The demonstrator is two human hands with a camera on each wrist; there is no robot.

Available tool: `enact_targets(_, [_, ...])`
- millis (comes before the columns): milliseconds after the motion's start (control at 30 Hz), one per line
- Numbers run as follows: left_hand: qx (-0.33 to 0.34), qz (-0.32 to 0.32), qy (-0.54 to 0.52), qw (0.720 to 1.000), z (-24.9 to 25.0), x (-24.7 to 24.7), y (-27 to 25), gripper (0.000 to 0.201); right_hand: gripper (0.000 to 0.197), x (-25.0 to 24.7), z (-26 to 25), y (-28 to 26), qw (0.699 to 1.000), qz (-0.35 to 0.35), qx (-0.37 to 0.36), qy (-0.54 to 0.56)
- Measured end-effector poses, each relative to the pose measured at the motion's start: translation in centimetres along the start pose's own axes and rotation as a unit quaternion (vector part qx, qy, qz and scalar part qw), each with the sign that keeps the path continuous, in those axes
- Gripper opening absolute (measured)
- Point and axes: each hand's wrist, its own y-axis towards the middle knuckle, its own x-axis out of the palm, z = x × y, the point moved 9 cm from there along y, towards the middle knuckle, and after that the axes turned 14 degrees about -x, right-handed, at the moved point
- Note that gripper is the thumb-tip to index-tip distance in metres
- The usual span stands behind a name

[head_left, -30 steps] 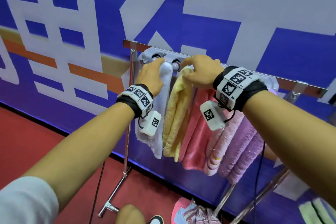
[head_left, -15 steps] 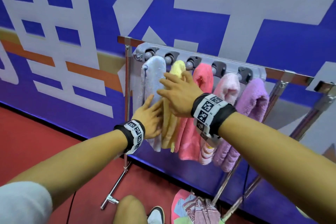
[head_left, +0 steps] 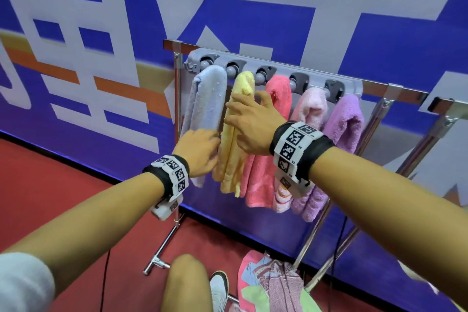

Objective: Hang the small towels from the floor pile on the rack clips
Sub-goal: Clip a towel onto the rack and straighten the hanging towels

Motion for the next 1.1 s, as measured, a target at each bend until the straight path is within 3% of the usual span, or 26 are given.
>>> enact_targets(133, [-0.008, 0.154, -0.150, 0.977, 1.2, -7.9, 0.0, 0.023, 0.057, -1.4, 0.6, -2.0, 1.000, 0.004, 0.007, -0.014])
enact_targets(267, [0.002, 0.197, -0.157, 0.968, 4.5, -12.3, 0.7, 0.050, 0.065, -2.8, 2.1, -4.9, 0.998, 0.013, 0.058, -0.010])
enact_targets(467, [0.000, 0.109, -0.130, 0.985, 10.3, -12.3, 1.9, 0.077, 0.081, -4.0, 4.0, -11.2, 0.989, -0.044, 0.132, -0.039])
enact_targets(633, [0.006, 0.104, -0.072, 0.992, 15.8, -13.2, 1.5, 0.079, 0.084, -4.7, 5.5, -18.3, 0.975, -0.066, 0.207, -0.039])
enact_targets(833, [0.047, 0.048, -0.125, 0.990, 23.5, -12.4, 0.9, 0.083, 0.084, -3.8, 6.1, -26.8, 0.954, -0.089, 0.286, 0.015])
enact_targets(1100, [0.068, -0.050, -0.153, 0.985, 31.0, -6.2, -3.0, 0.084, 0.084, 2.0, 3.0, -35.0, 0.926, -0.133, 0.341, 0.096])
